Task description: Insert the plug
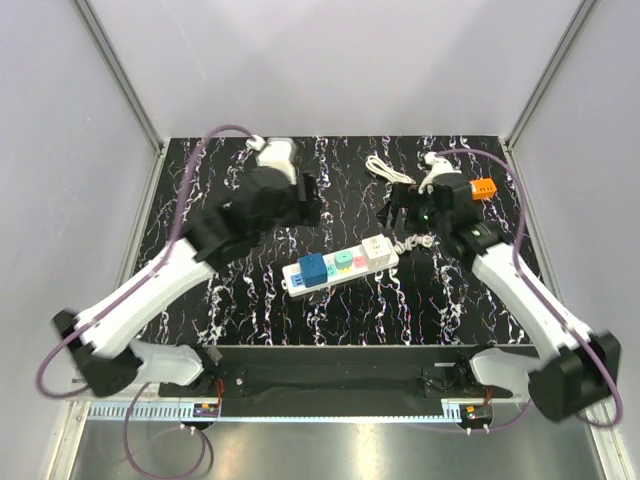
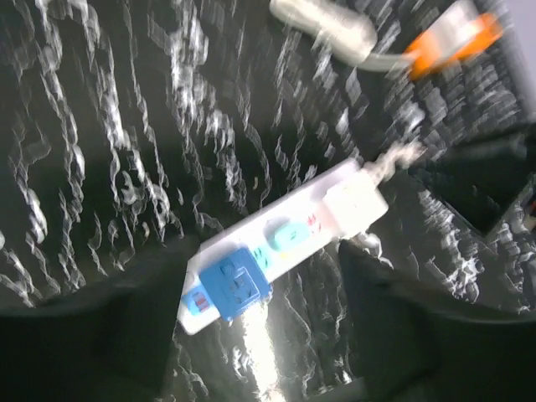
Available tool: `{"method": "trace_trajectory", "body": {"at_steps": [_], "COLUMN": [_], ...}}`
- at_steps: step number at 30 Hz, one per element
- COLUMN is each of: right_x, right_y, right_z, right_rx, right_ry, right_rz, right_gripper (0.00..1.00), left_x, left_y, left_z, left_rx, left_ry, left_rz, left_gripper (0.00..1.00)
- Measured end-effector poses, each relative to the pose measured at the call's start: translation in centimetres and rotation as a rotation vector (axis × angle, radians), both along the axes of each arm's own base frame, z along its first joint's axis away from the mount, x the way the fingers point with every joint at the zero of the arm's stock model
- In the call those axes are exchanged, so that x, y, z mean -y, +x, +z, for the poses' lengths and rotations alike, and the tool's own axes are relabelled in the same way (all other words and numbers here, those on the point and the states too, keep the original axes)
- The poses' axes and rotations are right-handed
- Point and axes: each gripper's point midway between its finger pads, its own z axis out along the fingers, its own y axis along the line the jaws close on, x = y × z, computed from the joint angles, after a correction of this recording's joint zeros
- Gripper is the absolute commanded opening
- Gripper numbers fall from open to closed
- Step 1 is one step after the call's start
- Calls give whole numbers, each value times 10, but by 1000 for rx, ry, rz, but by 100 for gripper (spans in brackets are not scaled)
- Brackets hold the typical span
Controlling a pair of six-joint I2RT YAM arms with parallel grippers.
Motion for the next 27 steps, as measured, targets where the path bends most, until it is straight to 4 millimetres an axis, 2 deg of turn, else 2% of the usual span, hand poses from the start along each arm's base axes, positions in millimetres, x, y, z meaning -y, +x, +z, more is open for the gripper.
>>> {"method": "trace_trajectory", "body": {"at_steps": [1,4,6,9,11,14,17,21,27], "right_x": [0,0,2,10,16,25,33,40,43], "right_y": [-8,-35,-55,-86,-103,-128,-146,-154,-152], "right_z": [16,64,90,124,140,160,175,183,172], "right_rx": [26,111,160,235,276,331,374,391,347], "right_ry": [21,104,158,236,279,333,370,384,369], "right_rz": [12,49,64,68,62,53,47,16,-13], "right_gripper": [100,100,100,100,100,100,100,100,99], "left_x": [-7,-26,-36,-47,-51,-53,-54,-59,-67], "left_y": [-2,-16,-28,-43,-50,-56,-60,-68,-75], "left_z": [19,66,83,80,68,45,31,37,51], "left_rx": [50,188,264,320,324,311,298,321,367], "left_ry": [-28,-102,-148,-170,-157,-123,-107,-131,-160], "left_rz": [-12,-54,-82,-122,-145,-177,-199,-213,-214], "left_gripper": [99,99,99,99,99,99,99,99,99]}}
